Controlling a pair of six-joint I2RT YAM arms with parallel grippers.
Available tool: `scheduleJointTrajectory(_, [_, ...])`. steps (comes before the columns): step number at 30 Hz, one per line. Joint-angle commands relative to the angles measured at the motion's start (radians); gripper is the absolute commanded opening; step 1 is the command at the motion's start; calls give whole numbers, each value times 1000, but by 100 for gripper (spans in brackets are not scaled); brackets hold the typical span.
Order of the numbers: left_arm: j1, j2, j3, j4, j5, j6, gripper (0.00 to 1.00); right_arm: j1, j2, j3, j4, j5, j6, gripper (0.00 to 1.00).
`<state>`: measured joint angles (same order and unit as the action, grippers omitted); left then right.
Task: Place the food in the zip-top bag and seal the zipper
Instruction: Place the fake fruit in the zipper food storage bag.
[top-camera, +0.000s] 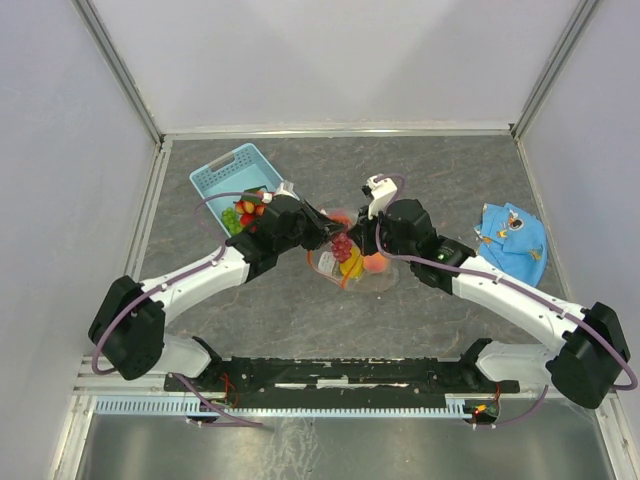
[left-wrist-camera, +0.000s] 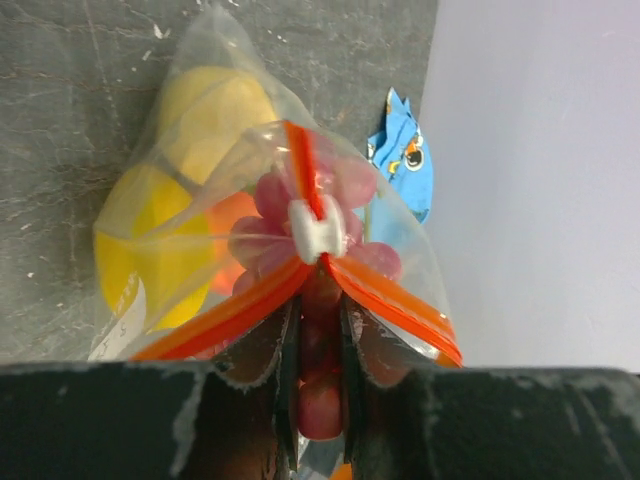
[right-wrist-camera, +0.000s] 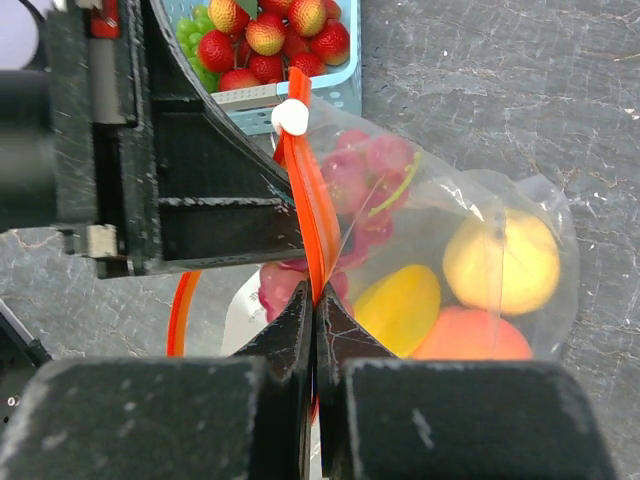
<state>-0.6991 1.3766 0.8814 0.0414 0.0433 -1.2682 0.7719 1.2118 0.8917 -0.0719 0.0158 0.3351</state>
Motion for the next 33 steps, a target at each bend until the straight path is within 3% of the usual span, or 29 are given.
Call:
scheduleJointTrajectory(1, [-14,21,-12,50,-103,40,23,11,-37,60,33,-36,16,2])
scheduleJointTrajectory(12, [-43,26,17,5,-314,163,38,10,-40,62,31,-46,39,2])
scheduleJointTrajectory(18, [-46,25,21,-14,-313,191,52,10,-37,52,32,-15,53,2])
scheduleJointTrajectory(33, [-46,-237,25,-324,-261,384,57,10,-15,72,0,94,79,2])
